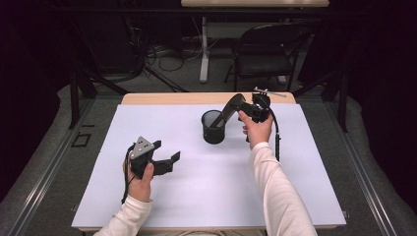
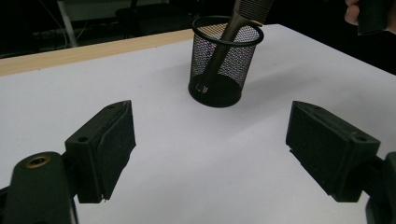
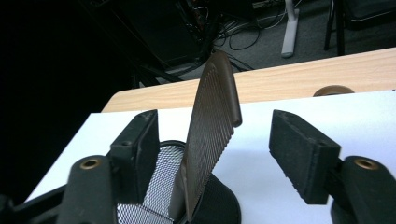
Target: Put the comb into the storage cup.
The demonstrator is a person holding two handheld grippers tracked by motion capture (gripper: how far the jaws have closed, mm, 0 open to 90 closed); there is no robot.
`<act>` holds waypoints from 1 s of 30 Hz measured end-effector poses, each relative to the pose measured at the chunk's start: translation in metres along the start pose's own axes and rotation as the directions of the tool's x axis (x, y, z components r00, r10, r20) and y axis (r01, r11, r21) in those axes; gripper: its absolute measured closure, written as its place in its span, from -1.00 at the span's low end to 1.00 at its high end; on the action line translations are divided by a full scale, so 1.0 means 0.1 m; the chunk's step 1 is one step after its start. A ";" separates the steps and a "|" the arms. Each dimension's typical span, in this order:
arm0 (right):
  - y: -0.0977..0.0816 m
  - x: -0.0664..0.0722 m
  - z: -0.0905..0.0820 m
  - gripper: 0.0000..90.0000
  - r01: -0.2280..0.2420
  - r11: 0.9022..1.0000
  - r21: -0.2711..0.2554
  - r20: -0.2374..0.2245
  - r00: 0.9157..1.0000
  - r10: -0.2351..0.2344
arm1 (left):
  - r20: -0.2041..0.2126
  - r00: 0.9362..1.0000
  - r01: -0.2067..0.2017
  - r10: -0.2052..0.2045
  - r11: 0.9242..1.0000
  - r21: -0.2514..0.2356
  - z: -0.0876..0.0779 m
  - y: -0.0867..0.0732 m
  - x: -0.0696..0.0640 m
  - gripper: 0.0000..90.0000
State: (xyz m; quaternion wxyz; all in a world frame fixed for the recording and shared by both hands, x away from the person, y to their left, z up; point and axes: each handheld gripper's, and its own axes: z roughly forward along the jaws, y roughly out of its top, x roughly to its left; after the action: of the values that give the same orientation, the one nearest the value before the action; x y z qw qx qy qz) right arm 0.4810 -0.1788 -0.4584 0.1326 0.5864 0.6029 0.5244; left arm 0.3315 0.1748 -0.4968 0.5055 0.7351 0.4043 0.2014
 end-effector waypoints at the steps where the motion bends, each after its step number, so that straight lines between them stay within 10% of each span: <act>1: 0.00 0.00 0.00 -0.30 0.008 1.000 -0.001 0.004 1.000 -0.008 | 0.000 1.000 0.000 0.000 1.000 0.000 0.00 0.00 0.00 -0.64; 30: 0.00 0.07 -0.11 -0.66 0.098 0.993 0.064 0.028 0.995 -0.100 | 0.002 1.000 -0.002 0.002 1.000 0.000 0.00 0.00 0.00 -0.64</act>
State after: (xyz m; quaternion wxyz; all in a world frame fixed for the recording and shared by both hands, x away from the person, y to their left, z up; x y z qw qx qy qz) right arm 0.4711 -0.1782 -0.4508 0.1493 0.5679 0.6452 0.4888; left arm 0.3319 0.1747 -0.4969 0.5056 0.7358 0.4031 0.2013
